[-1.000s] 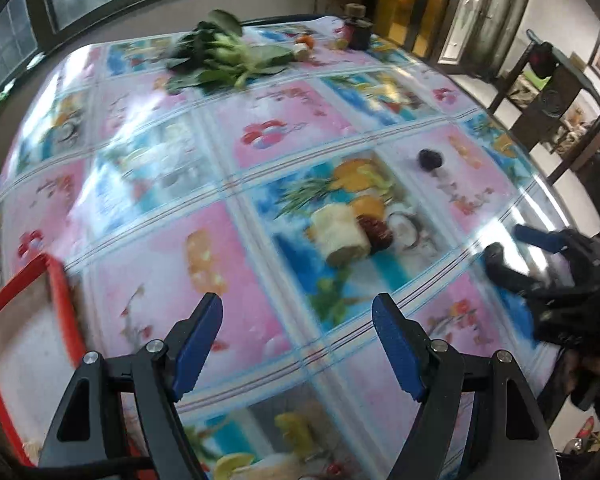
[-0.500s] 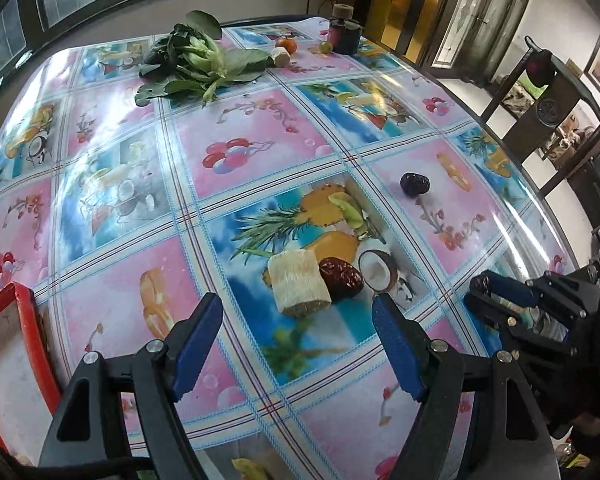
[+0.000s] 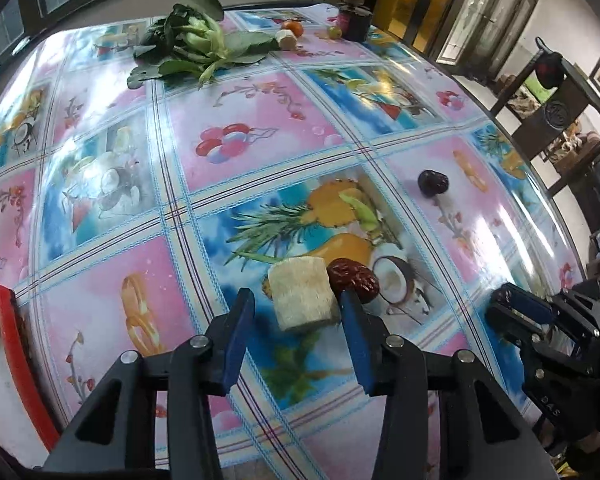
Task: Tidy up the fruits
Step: 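Grasp another dark date with the right tool while the left tool grasps a white yam chunk, then carry the dark date and white yam chunk over the red tray with both tools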
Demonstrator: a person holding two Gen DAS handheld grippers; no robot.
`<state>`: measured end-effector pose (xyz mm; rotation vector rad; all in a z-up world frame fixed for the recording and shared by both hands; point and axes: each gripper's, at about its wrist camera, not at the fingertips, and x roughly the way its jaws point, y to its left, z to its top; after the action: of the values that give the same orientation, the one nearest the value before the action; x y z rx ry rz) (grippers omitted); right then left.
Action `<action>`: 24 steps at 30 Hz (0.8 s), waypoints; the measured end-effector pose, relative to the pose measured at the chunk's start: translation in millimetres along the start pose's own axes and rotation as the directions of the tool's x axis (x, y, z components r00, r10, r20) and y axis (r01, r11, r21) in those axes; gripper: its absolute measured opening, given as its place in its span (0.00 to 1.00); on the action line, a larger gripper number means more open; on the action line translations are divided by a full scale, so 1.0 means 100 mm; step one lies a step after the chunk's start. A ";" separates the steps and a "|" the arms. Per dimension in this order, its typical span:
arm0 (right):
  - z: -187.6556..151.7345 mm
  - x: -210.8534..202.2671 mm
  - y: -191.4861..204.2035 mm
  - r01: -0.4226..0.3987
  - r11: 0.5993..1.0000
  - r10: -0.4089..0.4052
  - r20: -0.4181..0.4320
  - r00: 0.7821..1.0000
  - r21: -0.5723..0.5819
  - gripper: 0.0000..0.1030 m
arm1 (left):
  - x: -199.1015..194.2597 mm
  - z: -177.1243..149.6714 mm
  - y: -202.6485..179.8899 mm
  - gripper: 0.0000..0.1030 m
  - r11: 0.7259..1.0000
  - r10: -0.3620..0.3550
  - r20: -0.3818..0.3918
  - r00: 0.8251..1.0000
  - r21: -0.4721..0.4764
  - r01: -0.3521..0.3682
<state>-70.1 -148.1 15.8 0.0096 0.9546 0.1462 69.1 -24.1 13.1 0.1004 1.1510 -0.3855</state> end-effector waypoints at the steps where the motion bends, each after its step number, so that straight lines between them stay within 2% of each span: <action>1: 0.00 0.00 0.00 0.002 1.000 -0.002 0.000 1.000 -0.002 0.22 | 0.03 0.01 0.01 0.42 1.000 -0.006 -0.008 1.000 -0.008 0.006; 5: 0.00 0.00 -0.01 0.004 1.000 -0.004 0.000 1.000 -0.001 0.22 | 0.05 0.02 -0.05 0.30 0.998 0.044 -0.001 0.999 0.033 -0.044; 14: 0.00 -0.01 -0.09 -0.031 0.998 0.031 -0.003 1.000 0.052 0.21 | -0.06 -0.03 -0.01 0.30 0.999 0.035 0.028 0.999 -0.007 -0.035; 18: 0.00 -0.05 -0.13 -0.056 0.994 0.057 -0.004 0.998 0.092 0.20 | -0.33 -0.11 -0.02 0.30 0.999 0.034 0.069 0.997 -0.033 -0.032; 24: 0.05 -0.24 -0.02 -0.079 0.993 0.076 0.033 0.997 0.086 0.19 | -0.77 -0.29 0.00 0.30 0.996 0.038 0.130 0.991 -0.088 -0.027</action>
<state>-79.4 -153.0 38.0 0.1293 0.9303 0.1753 16.7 2.4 71.2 0.0179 1.0325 -0.3089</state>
